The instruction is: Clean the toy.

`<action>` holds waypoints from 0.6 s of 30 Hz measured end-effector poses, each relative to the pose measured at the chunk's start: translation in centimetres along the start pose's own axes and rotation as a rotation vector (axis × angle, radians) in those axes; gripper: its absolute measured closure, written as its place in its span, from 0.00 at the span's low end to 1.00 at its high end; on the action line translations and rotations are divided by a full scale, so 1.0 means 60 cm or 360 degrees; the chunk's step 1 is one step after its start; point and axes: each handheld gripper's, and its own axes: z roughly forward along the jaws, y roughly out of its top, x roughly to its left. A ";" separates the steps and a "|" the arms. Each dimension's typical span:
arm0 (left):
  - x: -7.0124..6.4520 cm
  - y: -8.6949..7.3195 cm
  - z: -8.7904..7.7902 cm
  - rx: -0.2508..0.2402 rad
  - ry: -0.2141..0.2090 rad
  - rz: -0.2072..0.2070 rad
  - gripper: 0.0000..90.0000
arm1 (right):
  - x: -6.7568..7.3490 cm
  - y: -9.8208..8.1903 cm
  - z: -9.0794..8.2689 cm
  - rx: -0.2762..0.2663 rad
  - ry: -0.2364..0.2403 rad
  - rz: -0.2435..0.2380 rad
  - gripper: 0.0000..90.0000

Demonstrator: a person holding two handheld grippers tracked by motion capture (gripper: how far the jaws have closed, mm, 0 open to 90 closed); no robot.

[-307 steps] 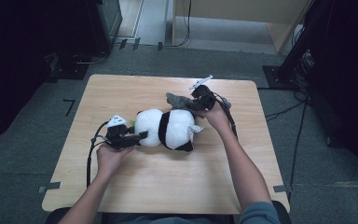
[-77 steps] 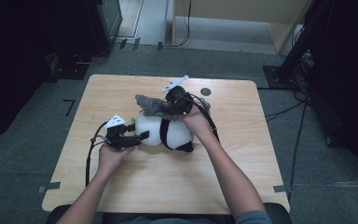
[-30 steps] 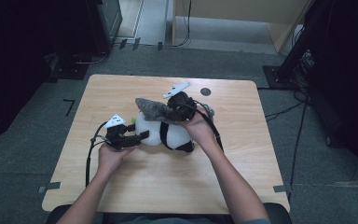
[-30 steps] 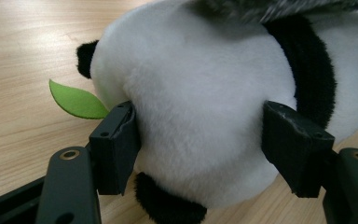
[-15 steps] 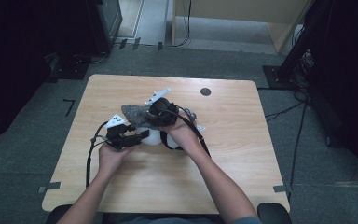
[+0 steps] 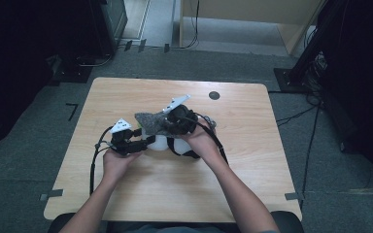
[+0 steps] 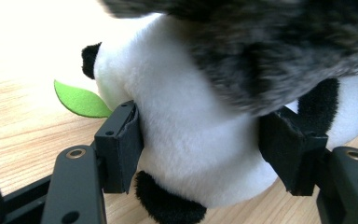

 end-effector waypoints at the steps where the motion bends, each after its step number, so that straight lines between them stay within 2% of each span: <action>1: 0.000 0.000 0.000 0.0003 0.0000 0.0000 0.37 | -0.002 -0.003 -0.004 0.0000 -0.0004 -0.0001 0.82; 9: 0.001 0.000 0.000 -0.0002 -0.0013 -0.0008 0.37 | -0.019 -0.033 -0.041 -0.0022 -0.0044 0.0035 0.82; 18: 0.001 -0.002 0.000 -0.0004 -0.0019 -0.0007 0.37 | -0.026 -0.063 -0.074 -0.0066 -0.0087 0.0075 0.82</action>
